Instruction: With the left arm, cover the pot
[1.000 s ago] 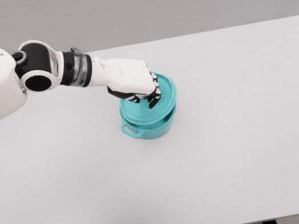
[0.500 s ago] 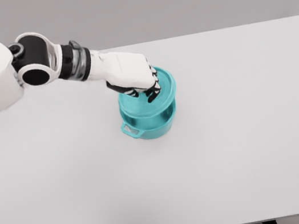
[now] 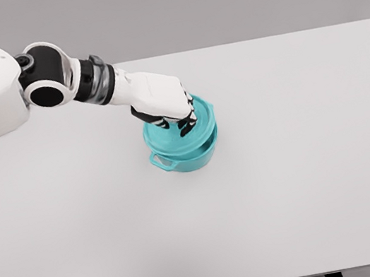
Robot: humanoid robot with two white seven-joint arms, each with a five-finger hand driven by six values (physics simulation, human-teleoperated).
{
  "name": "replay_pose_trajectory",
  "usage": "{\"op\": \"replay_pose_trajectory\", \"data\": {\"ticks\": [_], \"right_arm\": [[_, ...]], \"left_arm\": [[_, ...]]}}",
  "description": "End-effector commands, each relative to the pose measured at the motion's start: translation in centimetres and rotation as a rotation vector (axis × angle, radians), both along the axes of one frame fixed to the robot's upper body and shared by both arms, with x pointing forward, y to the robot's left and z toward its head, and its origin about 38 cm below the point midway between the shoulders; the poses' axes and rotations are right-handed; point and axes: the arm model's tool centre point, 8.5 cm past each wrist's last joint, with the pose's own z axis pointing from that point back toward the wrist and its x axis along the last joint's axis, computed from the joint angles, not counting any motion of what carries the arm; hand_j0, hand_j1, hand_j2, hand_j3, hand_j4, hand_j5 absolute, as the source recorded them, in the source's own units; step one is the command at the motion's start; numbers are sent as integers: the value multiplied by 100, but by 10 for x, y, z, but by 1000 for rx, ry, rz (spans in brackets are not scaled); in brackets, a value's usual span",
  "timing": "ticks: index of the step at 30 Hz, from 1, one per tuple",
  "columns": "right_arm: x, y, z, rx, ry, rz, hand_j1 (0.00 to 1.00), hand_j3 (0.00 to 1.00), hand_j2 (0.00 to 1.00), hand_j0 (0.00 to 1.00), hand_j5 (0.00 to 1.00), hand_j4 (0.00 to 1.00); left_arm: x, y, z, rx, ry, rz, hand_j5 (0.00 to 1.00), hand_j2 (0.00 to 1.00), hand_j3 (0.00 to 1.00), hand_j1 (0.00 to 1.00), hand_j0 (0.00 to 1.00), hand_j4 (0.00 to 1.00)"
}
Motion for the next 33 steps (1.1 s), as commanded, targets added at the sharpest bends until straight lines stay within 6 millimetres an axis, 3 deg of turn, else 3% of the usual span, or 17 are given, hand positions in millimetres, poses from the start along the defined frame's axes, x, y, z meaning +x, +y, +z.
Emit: {"op": "replay_pose_trajectory", "data": {"ticks": [1,33], "right_arm": [[0,0,0,0,-1,0,100,100,100,100,100,100],[0,0,0,0,-1,0,100,100,100,100,100,100]], "left_arm": [[0,-1,0,-4,5,2,44,44,44,44,44,44],[3,-8,-7,-4,17,4,44,44,44,44,44,44]]}}
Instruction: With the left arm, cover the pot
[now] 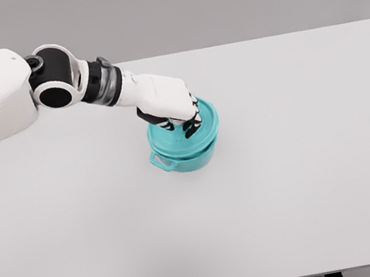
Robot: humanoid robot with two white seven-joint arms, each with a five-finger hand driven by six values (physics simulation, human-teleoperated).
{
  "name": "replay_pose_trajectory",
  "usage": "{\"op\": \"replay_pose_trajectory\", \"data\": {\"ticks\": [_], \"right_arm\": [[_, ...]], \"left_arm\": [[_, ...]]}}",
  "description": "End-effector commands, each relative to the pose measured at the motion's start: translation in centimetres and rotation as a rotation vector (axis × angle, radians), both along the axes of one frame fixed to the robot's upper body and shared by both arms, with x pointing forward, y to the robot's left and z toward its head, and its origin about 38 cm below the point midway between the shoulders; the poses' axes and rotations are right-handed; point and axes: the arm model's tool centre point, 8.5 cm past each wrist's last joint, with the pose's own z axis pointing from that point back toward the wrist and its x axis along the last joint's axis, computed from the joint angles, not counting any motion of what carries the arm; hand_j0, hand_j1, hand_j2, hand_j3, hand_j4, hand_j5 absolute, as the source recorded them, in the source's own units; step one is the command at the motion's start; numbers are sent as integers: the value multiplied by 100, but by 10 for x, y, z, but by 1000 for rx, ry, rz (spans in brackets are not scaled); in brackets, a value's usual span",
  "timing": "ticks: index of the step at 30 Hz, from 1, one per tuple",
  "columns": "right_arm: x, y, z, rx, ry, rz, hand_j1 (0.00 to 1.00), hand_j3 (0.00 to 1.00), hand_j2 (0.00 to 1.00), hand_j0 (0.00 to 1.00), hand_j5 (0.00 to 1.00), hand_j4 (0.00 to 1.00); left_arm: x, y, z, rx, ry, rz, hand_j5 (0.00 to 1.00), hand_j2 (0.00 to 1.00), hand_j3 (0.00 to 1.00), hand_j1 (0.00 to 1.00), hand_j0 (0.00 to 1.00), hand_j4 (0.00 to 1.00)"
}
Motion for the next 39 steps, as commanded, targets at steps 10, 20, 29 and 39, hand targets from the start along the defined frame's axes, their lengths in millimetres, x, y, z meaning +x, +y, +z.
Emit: {"op": "replay_pose_trajectory", "data": {"ticks": [10,20,29,39], "right_arm": [[0,0,0,0,-1,0,100,100,100,100,100,100],[0,0,0,0,-1,0,100,100,100,100,100,100],[0,0,0,1,0,1,100,100,100,100,100,100],[0,0,0,0,1,0,100,100,100,100,100,100]], "left_arm": [[1,0,0,-3,-3,4,62,62,62,62,62,62],[1,1,0,0,-4,5,66,66,66,66,66,66],[1,2,-5,17,1,4,59,59,59,59,59,59],[2,5,-6,35,-3,8,91,91,91,91,91,91]]}}
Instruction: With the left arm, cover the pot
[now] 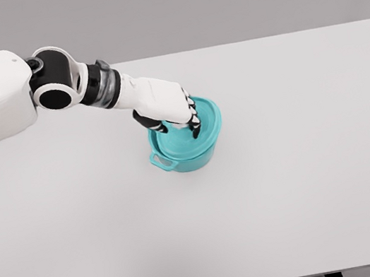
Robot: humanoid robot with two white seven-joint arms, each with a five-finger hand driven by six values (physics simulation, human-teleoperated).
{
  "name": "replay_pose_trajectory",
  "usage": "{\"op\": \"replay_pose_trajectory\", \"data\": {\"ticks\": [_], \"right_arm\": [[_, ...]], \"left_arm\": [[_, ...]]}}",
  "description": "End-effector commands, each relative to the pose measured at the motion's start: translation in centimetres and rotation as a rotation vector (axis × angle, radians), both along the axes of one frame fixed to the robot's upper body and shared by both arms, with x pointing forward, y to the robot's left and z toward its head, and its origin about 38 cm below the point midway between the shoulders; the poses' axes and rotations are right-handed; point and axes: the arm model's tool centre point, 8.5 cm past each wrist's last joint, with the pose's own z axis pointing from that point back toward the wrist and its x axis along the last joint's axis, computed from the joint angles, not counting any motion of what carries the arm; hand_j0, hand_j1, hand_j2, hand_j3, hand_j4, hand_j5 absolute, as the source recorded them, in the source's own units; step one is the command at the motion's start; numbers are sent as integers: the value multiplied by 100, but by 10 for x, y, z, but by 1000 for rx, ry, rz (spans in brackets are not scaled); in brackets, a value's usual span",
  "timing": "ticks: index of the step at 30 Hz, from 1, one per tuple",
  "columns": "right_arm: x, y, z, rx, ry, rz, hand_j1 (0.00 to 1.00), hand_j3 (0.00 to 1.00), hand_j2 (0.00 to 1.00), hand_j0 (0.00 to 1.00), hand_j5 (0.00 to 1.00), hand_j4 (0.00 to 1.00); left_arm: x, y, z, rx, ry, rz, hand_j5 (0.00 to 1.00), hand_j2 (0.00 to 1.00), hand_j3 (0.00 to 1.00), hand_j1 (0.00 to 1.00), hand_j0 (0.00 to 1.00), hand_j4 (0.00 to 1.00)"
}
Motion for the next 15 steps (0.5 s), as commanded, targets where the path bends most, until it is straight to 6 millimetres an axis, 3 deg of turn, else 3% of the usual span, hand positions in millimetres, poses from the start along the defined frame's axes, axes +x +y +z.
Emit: {"op": "replay_pose_trajectory", "data": {"ticks": [1,3,15], "right_arm": [[0,0,0,0,-1,0,100,100,100,100,100,100],[0,0,0,0,-1,0,100,100,100,100,100,100],[0,0,0,0,1,0,100,100,100,100,100,100]], "left_arm": [[0,0,0,-1,1,3,94,94,94,94,94,94],[1,0,1,4,-6,2,100,100,100,100,100,100],[3,1,17,-27,-22,6,100,100,100,100,100,100]]}}
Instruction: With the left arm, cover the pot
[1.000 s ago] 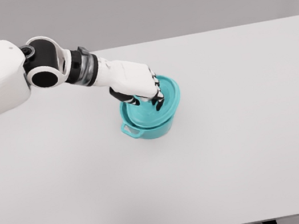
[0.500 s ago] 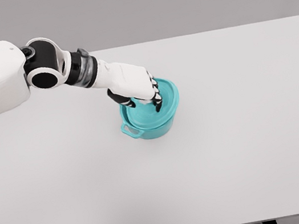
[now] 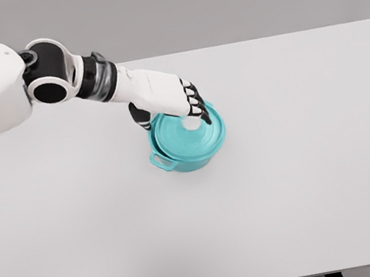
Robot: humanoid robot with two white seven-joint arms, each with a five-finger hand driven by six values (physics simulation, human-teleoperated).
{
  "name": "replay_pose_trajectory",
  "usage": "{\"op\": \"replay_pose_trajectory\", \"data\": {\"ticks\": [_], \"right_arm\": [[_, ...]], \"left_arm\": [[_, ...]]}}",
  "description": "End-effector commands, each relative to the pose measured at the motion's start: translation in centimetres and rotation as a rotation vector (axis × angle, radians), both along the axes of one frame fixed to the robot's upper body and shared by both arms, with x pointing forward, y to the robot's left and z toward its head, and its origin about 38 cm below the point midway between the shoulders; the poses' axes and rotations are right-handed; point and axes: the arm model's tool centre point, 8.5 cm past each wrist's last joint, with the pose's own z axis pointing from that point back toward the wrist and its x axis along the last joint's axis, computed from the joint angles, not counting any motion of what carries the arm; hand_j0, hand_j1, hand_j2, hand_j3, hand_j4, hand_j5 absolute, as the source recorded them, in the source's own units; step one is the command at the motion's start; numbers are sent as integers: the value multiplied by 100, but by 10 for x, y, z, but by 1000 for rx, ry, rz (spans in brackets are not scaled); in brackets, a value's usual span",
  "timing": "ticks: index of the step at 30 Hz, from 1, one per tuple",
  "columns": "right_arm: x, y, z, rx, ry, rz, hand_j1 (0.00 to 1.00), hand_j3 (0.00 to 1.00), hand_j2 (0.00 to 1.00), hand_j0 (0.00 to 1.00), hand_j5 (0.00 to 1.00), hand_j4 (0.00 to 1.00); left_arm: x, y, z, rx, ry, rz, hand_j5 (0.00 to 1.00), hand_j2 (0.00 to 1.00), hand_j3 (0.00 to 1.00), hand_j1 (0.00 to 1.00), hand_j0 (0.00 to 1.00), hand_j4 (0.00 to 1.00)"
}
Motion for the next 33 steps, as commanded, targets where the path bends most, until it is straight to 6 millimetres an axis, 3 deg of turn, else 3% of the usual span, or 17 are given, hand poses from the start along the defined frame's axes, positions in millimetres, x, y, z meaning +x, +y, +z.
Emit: {"op": "replay_pose_trajectory", "data": {"ticks": [1,11,14,15,16,18,21,24,31,33], "right_arm": [[0,0,0,-1,-1,0,100,100,100,100,100,100],[0,0,0,-1,-1,0,100,100,100,100,100,100],[0,0,0,-1,-1,0,100,100,100,100,100,100],[0,0,0,1,-1,1,100,100,100,100,100,100],[0,0,0,-1,-1,0,100,100,100,100,100,100],[0,0,0,1,-1,1,100,100,100,100,100,100],[0,0,0,-1,-1,0,100,100,100,100,100,100],[0,0,0,1,-1,1,100,100,100,100,100,100],[0,0,0,-1,-1,0,100,100,100,100,100,100],[0,0,0,1,1,0,100,100,100,100,100,100]], "left_arm": [[0,0,5,-24,6,4,100,100,100,100,100,100],[-4,8,18,-82,33,16,100,100,100,100,100,100],[-11,23,32,-136,45,27,100,100,100,100,100,100],[-18,35,44,-176,31,29,100,100,100,100,100,100],[-24,49,41,-202,41,46,100,100,100,100,100,100],[-23,85,51,-256,16,122,100,100,100,100,100,100],[-30,102,57,-280,25,146,100,100,100,100,100,100],[-40,101,34,-285,83,137,100,100,100,100,100,100],[-52,196,12,-371,101,383,100,100,100,100,100,100],[-55,206,10,-374,101,409,100,100,100,100,100,100]]}}
